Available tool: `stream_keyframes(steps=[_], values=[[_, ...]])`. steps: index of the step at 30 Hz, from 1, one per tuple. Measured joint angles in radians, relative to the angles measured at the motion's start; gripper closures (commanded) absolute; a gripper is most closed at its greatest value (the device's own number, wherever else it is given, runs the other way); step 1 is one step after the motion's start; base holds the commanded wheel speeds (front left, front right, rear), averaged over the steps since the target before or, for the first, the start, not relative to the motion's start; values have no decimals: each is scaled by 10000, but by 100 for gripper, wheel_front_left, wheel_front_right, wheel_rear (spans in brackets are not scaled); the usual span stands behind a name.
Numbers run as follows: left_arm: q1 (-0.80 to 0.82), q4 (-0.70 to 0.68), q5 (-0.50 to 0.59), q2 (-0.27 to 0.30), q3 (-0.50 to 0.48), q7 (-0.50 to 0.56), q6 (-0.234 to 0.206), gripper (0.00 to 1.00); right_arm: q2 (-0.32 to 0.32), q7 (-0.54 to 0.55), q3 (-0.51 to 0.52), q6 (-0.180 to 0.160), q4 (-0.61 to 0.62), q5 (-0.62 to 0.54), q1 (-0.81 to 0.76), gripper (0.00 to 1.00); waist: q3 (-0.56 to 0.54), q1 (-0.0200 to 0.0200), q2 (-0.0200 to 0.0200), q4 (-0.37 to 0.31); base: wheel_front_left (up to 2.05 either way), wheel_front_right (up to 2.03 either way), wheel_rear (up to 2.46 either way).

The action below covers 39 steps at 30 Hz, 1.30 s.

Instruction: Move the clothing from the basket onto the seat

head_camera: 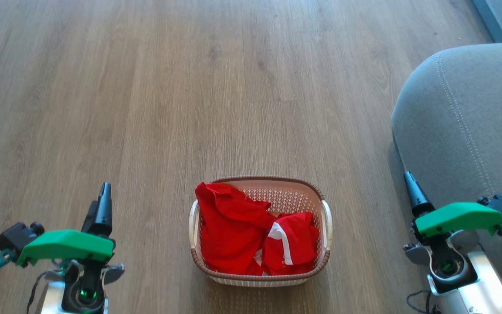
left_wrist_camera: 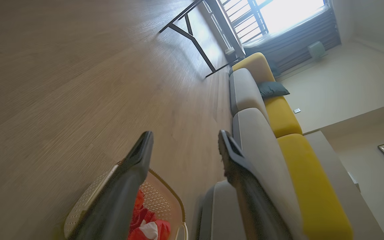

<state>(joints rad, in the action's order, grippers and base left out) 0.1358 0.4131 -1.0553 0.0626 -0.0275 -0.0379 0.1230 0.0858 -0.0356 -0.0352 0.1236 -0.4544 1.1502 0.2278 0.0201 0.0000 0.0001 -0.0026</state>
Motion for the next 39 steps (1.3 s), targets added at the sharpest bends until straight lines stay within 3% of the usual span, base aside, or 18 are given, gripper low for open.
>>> stream_keyframes(steps=[39], values=[[951,257,5313,161,29,-1131,10,0,190,-1116,-617,0,-614,-5300,1415,0,158,0,0,25,0,0,0]])
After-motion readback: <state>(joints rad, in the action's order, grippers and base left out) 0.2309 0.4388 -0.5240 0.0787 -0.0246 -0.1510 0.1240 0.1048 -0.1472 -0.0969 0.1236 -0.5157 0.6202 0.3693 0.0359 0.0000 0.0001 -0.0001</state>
